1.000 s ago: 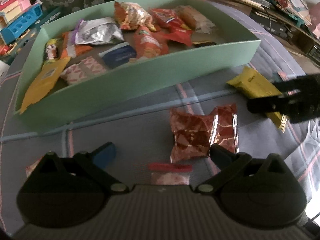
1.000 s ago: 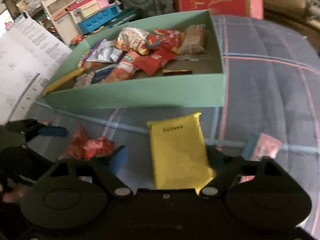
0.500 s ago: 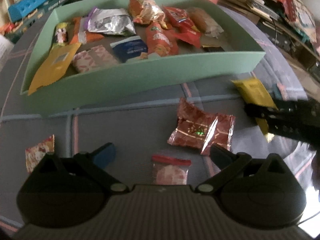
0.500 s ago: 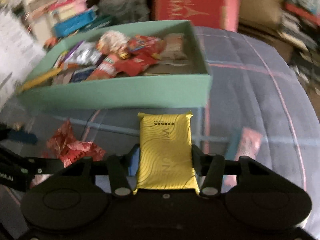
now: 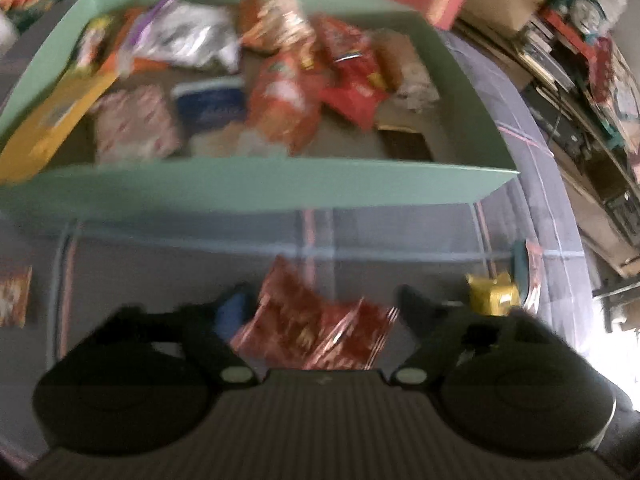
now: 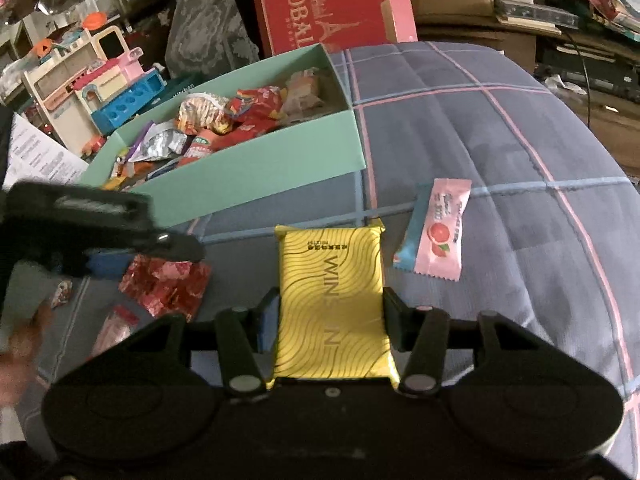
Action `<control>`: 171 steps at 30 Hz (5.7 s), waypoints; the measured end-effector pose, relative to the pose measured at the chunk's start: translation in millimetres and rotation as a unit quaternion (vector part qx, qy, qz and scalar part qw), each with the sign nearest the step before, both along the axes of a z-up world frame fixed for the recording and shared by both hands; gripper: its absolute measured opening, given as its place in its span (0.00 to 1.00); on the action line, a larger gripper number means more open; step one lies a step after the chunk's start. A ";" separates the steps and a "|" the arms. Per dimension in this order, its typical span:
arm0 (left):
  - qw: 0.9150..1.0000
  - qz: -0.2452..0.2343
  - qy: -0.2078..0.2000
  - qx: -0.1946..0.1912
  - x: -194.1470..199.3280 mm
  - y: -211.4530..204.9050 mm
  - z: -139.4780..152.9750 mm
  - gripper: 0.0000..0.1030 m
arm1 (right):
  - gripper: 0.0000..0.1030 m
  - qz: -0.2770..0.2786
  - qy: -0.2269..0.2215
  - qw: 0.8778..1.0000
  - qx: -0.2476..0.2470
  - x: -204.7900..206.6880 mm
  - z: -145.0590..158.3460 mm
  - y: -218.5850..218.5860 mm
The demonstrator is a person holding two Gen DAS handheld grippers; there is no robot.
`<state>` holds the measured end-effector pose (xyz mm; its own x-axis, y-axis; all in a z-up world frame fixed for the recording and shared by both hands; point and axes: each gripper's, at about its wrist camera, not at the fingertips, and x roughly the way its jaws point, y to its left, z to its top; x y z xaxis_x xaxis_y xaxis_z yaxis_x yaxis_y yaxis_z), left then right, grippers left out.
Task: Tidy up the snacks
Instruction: 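Grasp red foil candy packet with left tool while right grasps yellow WINSUN bar, then carry both snacks into the green tray and open both tools, then move both tools back from the tray to the last snacks, then grasp orange round candy with left tool while right grasps pink candy stick, then carry both candies into the green tray and open both tools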
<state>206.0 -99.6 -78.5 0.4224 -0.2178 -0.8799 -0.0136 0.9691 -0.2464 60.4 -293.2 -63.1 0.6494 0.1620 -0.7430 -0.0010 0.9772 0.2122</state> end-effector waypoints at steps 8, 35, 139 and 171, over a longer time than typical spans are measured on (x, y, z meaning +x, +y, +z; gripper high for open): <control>0.994 -0.076 -0.034 0.065 2.3 -31.2 0.9 0.60 | 0.52 -0.002 -0.013 1.000 0.004 -7.6 -1.2 -1.1; 0.987 -0.083 -0.118 0.077 -30.7 -10.8 56.0 0.36 | 0.50 -0.020 -0.053 0.997 0.050 10.9 42.5 -13.3; 0.992 -0.103 -0.057 0.034 -87.9 2.6 12.5 0.38 | 0.73 -0.098 0.002 0.995 -0.013 24.1 11.5 -44.8; 0.995 -0.028 -0.087 -0.030 -71.7 66.7 35.3 0.38 | 0.20 -0.019 0.000 0.999 -0.032 20.9 36.3 19.6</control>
